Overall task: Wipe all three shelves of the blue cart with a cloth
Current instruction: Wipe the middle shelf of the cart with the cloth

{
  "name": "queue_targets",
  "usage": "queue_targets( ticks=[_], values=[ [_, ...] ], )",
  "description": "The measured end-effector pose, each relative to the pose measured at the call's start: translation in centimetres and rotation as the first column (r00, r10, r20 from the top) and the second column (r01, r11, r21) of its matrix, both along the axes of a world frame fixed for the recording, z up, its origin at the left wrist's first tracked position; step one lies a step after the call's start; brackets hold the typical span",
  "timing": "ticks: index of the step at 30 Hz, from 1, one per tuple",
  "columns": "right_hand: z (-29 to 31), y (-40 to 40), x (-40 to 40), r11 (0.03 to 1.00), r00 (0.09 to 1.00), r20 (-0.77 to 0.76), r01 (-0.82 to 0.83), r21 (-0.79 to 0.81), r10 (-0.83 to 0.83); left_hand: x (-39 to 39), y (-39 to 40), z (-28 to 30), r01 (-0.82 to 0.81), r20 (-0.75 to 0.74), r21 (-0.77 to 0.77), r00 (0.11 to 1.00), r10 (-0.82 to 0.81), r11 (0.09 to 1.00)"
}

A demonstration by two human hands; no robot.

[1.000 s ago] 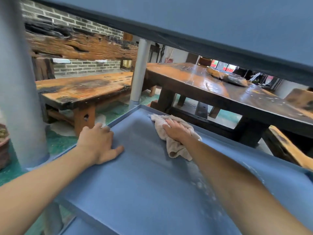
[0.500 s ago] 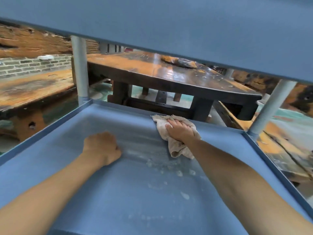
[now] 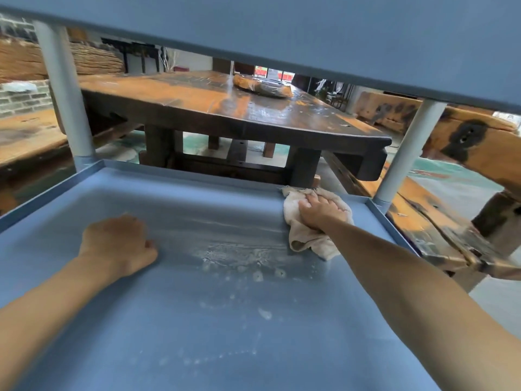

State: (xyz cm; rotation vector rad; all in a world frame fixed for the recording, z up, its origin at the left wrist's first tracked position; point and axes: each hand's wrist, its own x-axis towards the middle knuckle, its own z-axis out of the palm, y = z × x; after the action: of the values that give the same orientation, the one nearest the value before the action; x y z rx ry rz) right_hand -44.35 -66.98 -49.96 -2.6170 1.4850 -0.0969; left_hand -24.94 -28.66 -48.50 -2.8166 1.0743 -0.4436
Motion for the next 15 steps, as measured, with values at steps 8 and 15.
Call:
queue_targets(
  ticks=[8,15],
  values=[
    [4.0,-3.6,-5.7,0.992,0.961,-0.252,0.099,-0.083,-0.117,1.0,1.0,0.7,-0.014,-0.108,-0.052,0.994,0.008,0.999],
    [5.5,-4.7,-7.1,0.981,0.926,-0.328,0.192,-0.016,-0.186,1.1,0.6,0.5,0.007,-0.101,-0.078,0.995,-0.015,0.997]
  ],
)
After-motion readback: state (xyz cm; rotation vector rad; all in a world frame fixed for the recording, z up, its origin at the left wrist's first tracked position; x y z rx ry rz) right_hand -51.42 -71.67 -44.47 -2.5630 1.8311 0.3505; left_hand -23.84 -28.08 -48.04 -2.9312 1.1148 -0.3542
